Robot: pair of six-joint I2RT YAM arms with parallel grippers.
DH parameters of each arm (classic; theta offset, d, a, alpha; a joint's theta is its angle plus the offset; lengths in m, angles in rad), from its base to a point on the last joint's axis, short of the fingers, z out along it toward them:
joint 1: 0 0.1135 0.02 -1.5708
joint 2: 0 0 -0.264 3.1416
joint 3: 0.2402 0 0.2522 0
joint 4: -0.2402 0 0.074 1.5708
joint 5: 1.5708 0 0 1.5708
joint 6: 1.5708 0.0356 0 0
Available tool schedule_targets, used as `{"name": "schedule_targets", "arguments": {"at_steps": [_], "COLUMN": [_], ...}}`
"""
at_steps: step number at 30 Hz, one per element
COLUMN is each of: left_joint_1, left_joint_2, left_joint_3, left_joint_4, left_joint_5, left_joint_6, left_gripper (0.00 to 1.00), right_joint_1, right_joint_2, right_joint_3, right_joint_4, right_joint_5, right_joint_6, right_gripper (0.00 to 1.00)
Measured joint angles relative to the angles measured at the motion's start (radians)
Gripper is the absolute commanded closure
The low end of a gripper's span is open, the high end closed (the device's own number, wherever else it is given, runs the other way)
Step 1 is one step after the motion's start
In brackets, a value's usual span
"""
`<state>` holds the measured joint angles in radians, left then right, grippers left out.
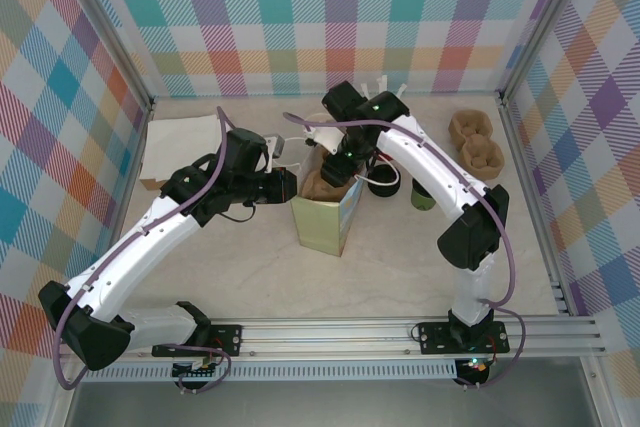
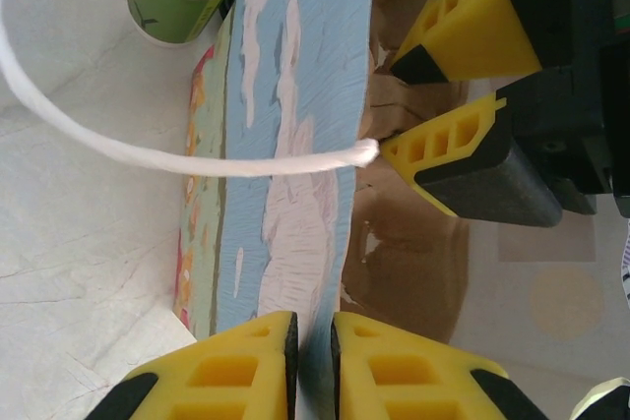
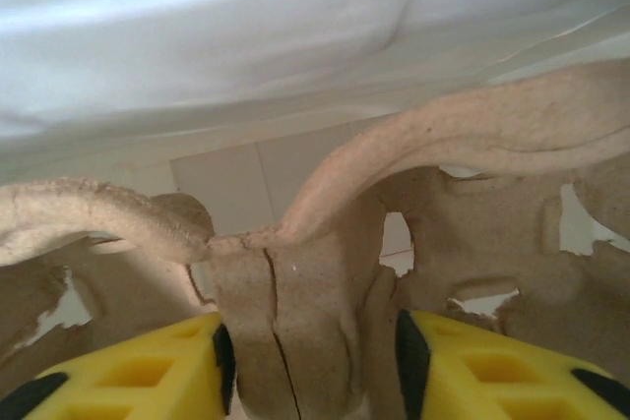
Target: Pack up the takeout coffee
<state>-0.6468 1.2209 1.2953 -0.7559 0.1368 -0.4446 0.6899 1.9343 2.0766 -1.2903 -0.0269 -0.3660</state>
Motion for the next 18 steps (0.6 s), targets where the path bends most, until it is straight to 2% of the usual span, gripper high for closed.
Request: {"name": "schedule_targets", "arguments": {"at_steps": [12, 18], "left_joint_1": [-0.001, -0.001], "left_joint_2": [0.000, 0.000], "left_joint_3": [0.000, 0.000], "left_joint_4": [0.000, 0.000], "left_joint_5": [-0.001, -0.016], "left_joint_6": [0.000, 0.000], "left_gripper": [0.81, 0.63], "right_joint_1": [0.000, -0.004], "right_joint_2": [0.000, -0.032], "right_joint_3": [0.085, 0.097], "right_joint_4": [-0.016, 0.018], "right_joint_5": [-0.004, -0.011], "right_joint_6": [0.009, 0.047], "right_gripper": [0.38, 0.19]}}
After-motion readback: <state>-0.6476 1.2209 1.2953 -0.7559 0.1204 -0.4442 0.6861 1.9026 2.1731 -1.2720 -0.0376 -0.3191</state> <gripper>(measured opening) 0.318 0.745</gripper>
